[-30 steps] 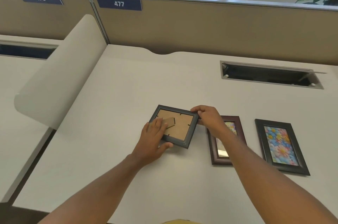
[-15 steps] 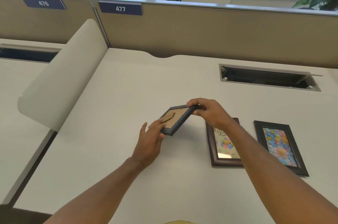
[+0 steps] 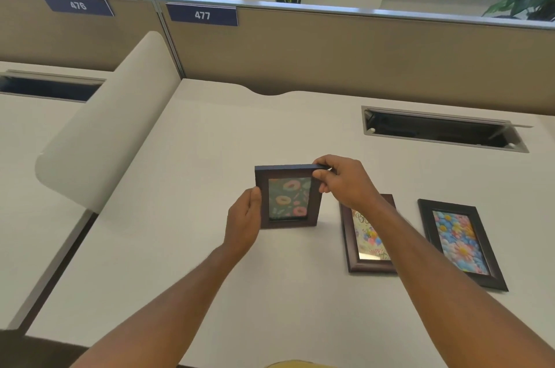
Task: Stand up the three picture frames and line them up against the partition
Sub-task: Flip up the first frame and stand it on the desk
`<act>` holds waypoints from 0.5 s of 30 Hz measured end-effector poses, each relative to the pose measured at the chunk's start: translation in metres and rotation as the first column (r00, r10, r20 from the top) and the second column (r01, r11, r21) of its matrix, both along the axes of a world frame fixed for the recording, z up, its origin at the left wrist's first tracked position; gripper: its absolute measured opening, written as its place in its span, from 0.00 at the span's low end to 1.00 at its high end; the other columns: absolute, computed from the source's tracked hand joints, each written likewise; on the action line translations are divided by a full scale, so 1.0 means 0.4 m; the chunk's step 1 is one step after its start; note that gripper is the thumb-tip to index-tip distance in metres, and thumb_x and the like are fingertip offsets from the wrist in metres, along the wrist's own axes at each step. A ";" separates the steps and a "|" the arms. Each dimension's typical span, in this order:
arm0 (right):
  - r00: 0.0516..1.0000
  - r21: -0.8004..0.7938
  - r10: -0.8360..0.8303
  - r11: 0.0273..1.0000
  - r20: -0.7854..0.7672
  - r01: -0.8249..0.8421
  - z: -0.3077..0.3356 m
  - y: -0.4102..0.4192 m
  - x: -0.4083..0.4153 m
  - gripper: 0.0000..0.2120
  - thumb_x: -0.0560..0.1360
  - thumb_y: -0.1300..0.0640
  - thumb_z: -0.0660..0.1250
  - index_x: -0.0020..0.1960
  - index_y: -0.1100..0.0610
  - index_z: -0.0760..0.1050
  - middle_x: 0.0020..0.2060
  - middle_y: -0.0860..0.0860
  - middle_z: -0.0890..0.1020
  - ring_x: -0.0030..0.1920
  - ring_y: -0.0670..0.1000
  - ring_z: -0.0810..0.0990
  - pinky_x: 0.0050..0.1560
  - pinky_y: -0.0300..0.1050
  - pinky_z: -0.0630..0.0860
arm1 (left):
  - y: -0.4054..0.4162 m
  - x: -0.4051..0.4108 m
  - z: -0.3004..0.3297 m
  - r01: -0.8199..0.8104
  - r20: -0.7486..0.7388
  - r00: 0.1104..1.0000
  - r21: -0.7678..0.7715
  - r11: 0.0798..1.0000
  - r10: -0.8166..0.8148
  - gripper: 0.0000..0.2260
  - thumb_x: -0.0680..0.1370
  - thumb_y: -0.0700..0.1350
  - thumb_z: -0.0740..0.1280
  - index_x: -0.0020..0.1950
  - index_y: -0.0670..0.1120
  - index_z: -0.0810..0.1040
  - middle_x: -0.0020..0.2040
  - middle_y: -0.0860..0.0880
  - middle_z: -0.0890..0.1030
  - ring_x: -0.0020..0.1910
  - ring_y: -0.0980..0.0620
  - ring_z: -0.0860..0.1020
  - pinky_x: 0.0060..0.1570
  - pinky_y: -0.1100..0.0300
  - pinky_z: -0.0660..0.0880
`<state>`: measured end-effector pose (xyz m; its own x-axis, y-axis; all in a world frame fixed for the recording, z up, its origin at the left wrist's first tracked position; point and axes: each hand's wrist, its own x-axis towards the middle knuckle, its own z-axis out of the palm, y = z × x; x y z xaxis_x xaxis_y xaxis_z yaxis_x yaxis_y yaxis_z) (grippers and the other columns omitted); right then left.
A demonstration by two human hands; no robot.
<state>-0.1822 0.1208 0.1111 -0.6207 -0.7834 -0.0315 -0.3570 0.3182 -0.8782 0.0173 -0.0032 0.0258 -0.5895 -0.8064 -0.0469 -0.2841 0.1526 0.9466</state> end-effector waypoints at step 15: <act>1.000 0.100 -0.012 0.995 -0.003 0.012 0.003 -0.065 -0.026 0.05 0.78 0.56 0.65 0.50 0.52 0.80 0.31 0.53 0.82 0.29 0.42 0.78 0.37 0.39 0.76 | -0.030 -0.047 0.034 -0.012 -0.117 0.991 0.363 0.932 0.058 0.18 0.80 0.57 0.65 0.56 0.42 0.77 0.52 0.45 0.86 0.50 0.46 0.86 0.52 0.40 0.82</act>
<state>-0.1926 0.0948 0.1121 -0.6303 -0.7689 -0.1073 -0.3550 0.4083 -0.8410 -0.0015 -0.0152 0.0393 -0.5809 -0.7689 -0.2672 -0.1604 -0.2137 0.9636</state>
